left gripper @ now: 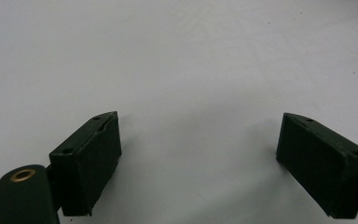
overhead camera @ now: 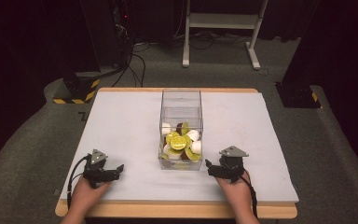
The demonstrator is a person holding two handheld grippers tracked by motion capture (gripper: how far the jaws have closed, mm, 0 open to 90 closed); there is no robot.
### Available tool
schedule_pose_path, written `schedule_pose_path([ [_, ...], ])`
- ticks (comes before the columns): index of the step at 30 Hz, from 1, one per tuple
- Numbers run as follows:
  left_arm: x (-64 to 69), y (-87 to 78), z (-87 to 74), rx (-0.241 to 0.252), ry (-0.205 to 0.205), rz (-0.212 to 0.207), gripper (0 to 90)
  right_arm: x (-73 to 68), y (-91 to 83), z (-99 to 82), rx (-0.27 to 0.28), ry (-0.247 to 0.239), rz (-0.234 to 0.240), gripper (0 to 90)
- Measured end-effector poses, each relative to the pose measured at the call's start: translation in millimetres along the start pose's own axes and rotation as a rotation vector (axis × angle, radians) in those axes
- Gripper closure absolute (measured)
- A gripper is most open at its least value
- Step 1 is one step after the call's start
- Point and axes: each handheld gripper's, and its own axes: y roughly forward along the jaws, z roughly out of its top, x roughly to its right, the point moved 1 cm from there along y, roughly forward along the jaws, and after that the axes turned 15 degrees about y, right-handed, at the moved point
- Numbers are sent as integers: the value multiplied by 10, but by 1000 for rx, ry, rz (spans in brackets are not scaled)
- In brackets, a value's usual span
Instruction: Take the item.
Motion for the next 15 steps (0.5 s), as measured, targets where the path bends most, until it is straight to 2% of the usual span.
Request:
schedule_pose_path([
  [3, 0, -1, 0, -1, 1, 0, 139, -9, -8, 12, 5, -11, 2, 161],
  [4, -1, -1, 0, -1, 3, 0, 139, -17, -2, 11, -1, -28, -1, 161],
  [11, -4, 0, 1, -2, 2, -1, 138, -1, -5, 31, -30, -34, 0, 162],
  [13, -4, 3, 3, 1, -5, -2, 138, -23, -9, 76, -30, -19, 10, 161],
  [15, -4, 4, 3, 1, -5, -2, 137, -61, -16, 107, -30, -24, 12, 162],
])
